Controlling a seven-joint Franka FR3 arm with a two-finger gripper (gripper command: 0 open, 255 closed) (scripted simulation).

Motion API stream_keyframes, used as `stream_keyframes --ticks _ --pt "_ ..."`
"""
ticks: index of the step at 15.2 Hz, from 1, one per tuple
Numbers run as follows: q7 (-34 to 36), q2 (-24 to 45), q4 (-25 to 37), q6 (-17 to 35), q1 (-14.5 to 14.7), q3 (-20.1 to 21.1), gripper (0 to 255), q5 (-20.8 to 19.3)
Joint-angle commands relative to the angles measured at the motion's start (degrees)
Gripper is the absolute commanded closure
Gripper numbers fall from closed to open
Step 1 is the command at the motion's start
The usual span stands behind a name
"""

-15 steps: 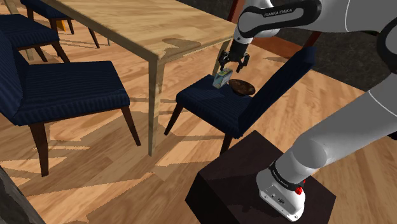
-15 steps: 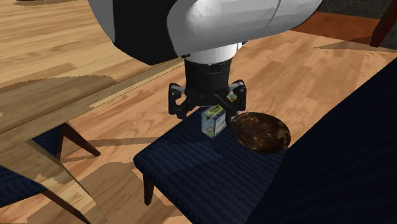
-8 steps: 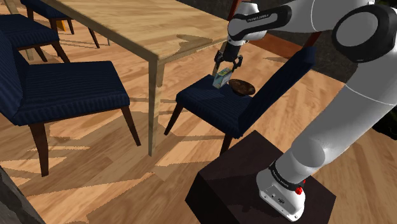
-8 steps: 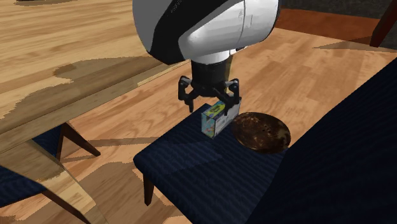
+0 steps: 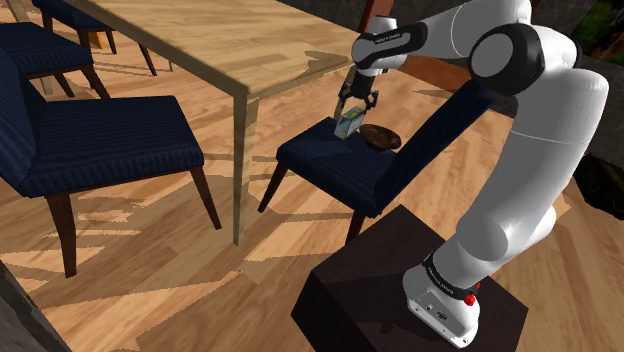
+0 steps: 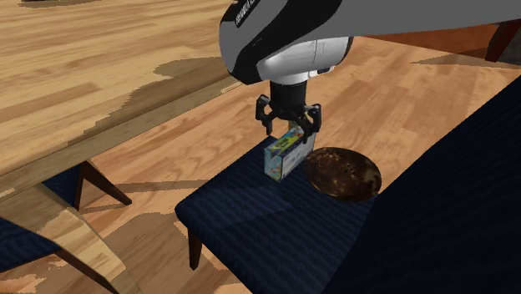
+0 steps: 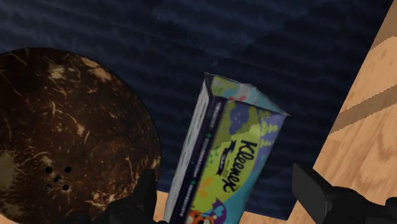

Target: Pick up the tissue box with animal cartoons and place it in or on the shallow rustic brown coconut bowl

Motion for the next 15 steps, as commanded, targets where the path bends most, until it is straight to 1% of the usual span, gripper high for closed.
stream_keyframes --ticks 1,2,10,15 --pt "1.7 4.3 4.5 0.3 -1.0 -0.9 0 0.6" --pt "2.1 5.2 5.6 0.2 -1.2 -1.1 0 0.8" --pt "2.0 7.9 3.8 4.7 -1.6 -1.0 0 1.0" --pt "2.0 8.0 3.8 4.7 -1.6 -1.0 0 1.0"
